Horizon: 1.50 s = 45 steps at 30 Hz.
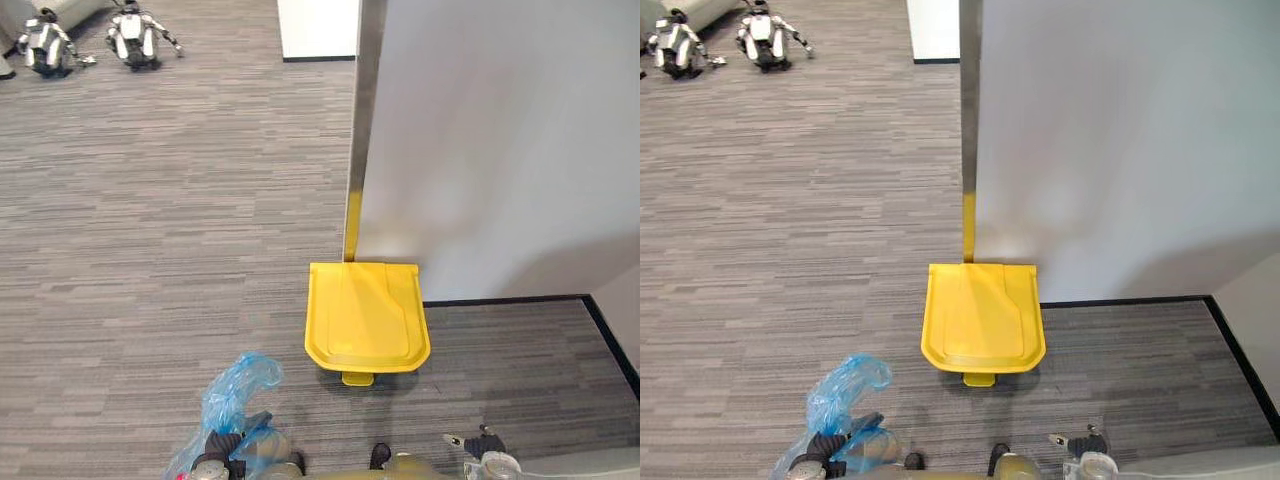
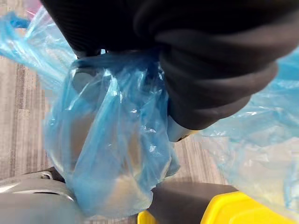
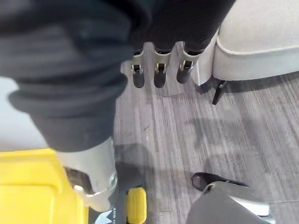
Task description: Gather rubbish on tea table into small bin, then transfer packed bag to large trash can.
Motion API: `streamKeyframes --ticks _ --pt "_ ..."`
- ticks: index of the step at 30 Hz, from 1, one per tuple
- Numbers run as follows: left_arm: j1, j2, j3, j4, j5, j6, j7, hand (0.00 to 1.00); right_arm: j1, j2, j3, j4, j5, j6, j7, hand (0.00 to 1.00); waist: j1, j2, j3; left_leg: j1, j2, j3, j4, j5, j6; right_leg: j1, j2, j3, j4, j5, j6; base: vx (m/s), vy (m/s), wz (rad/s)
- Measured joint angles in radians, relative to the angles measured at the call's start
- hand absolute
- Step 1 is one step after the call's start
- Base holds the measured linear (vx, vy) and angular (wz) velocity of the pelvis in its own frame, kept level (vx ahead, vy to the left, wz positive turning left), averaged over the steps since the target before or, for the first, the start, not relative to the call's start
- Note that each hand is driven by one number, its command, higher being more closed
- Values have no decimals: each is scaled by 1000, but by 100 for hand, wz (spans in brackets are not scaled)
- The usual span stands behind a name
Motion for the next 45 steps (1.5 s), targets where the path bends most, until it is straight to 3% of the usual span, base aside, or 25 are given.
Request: streamKeyframes --ticks 1,2,3,4,5,7,8,9,13,17,22,24,29,33,38,45 --pt "-7 1 0 -3 0 0 1 100 -1 2 2 -9 4 1 0 0 0 -2 6 0 -2 0 25 -19 3 -58 -12 8 125 15 32 106 90 -24" --pt "-21 10 -8 -15 -1 1 2 100 -2 15 8 -19 7 1 2 0 0 10 29 16 6 -5 77 -63 14 -156 -12 26 269 -37 37 168 89 -21" --pt "-41 17 -13 -15 -1 2 4 100 -5 30 11 -22 7 2 3 0 1 8 37 32 22 -3 103 -92 14 -195 21 24 239 -58 -16 204 75 -14" --pt "-53 32 -16 -15 -1 3 4 100 -6 33 21 -22 7 3 2 0 0 6 40 43 26 -3 104 -98 14 -209 36 20 201 -56 -21 257 59 2" --pt "-86 40 -17 -17 -1 2 4 100 -6 34 31 -23 7 4 2 0 -1 -6 53 68 25 -1 104 -102 13 -219 59 3 82 -29 -50 291 11 24" --pt "-123 41 -16 -51 -1 0 4 100 -5 34 29 -41 7 18 -2 0 -2 -36 63 72 -2 -15 126 -127 -1 -209 75 5 -89 13 -66 290 -30 41" --pt "-143 24 -18 -67 -1 -2 4 100 -9 24 15 -65 7 21 -2 0 0 -36 70 78 -5 -25 153 -155 -11 -191 69 9 -102 34 -79 247 -48 37" --pt "-157 12 -20 -73 0 -5 1 100 -19 28 -12 -101 7 21 -3 0 -1 -9 87 81 5 -20 168 -154 -21 -186 68 2 -70 -14 -75 340 -63 28" --pt "-159 14 -18 -91 18 -7 1 100 -22 46 -49 -144 17 19 0 0 3 10 91 130 9 -17 167 -155 -26 -178 50 -27 34 -85 -117 229 -54 19" --pt "-174 -8 -16 -107 21 -8 -2 100 -39 53 -53 -141 19 19 1 0 -3 12 89 138 34 -16 130 -142 -48 -157 56 -69 6 -76 -137 141 -38 22" --pt "-171 -18 -17 -108 38 -15 -4 100 -23 66 -49 -138 19 19 1 0 -2 -7 66 148 39 -15 93 -142 -48 -135 57 -83 -46 -42 -141 -88 2 9" --pt "-147 -16 -23 -108 38 -14 -3 100 -14 73 -14 -136 19 21 0 0 3 -18 55 126 41 -15 73 -156 -42 -150 66 -79 -86 -2 -142 -200 -11 -2" --pt "-111 -1 -66 -137 36 -2 -2 100 -23 71 135 -183 19 21 0 0 6 -16 24 16 51 -25 104 -163 -43 -202 86 -82 -168 59 -153 -139 -55 -1" --pt "-112 20 -114 -261 35 -7 0 100 -82 64 289 -343 19 13 -2 0 9 5 24 -97 57 -32 174 -149 -64 -284 82 -101 -142 62 -158 -24 -71 13" --pt "-116 18 -141 -341 5 -25 4 100 -220 51 410 -391 19 -8 -18 0 32 23 37 -159 71 -32 238 -144 -72 -305 64 -136 -113 51 -158 -15 -72 23" --pt "-127 31 -155 -464 -58 -50 23 100 -419 -4 513 -456 30 -3 -21 0 60 23 91 -230 84 -42 276 -165 -64 -359 60 -142 -99 52 -152 -73 -82 8"
